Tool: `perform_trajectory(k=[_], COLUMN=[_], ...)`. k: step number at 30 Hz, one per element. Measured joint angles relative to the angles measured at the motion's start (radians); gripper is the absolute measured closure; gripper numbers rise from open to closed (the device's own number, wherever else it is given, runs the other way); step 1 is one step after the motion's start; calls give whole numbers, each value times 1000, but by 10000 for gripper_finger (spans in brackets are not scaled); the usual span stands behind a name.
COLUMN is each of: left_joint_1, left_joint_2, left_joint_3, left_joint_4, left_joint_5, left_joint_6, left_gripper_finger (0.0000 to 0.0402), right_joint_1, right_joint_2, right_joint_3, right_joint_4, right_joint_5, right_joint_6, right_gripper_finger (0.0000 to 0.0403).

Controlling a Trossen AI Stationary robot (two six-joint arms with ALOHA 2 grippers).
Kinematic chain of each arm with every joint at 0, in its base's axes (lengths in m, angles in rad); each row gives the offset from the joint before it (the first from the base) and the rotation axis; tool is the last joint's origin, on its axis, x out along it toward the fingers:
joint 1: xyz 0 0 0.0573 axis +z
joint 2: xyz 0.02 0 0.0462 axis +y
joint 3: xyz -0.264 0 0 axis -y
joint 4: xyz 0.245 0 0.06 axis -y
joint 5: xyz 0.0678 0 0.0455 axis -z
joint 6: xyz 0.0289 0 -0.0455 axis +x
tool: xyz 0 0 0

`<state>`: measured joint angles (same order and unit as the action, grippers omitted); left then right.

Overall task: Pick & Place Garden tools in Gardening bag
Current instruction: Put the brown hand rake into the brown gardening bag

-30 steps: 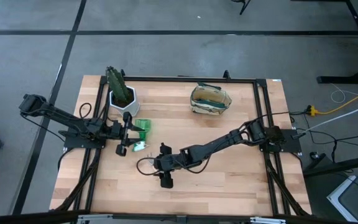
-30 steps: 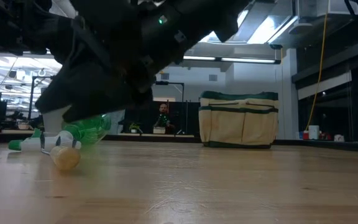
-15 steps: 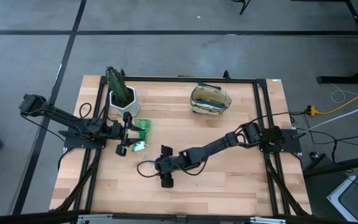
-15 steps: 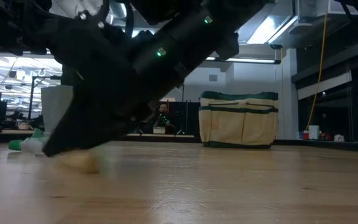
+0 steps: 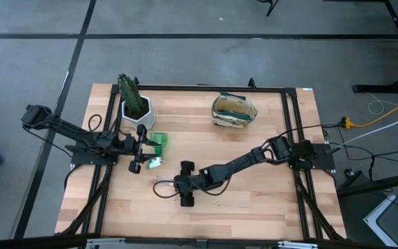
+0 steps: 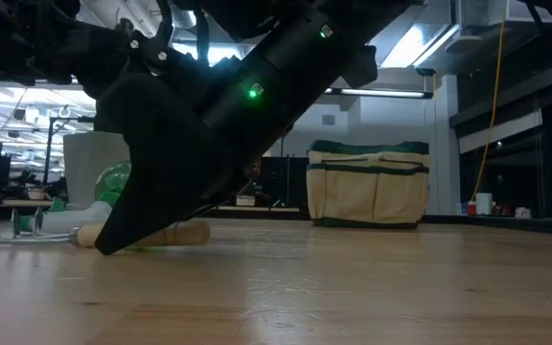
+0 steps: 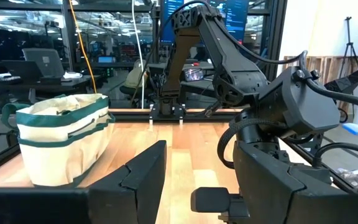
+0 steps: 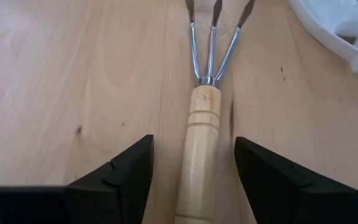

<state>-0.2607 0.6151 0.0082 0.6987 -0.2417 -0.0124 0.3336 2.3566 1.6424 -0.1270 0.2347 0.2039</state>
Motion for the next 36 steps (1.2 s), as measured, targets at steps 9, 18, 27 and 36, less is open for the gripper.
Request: perform_trajectory(k=[9,18,27,36], left_joint_1=[0,0,0,0], left_joint_2=[0,0,0,0], left_joint_3=[0,0,0,0], left_joint_4=[0,0,0,0], left_joint_5=[0,0,0,0], left_joint_6=[0,0,0,0], left_gripper_finger=[219,219,219,219], right_joint_1=[0,0,-1,-2], right_joint_2=[-1,-2,-2,-1], right_joint_3=[1,0,0,-2], right_joint_4=[-15,-23,-23,2], right_joint_5=[-3,-10,-15,-33], right_joint_6=[-2,-2,-3,-3], right_gripper_finger=[190,297,333,332])
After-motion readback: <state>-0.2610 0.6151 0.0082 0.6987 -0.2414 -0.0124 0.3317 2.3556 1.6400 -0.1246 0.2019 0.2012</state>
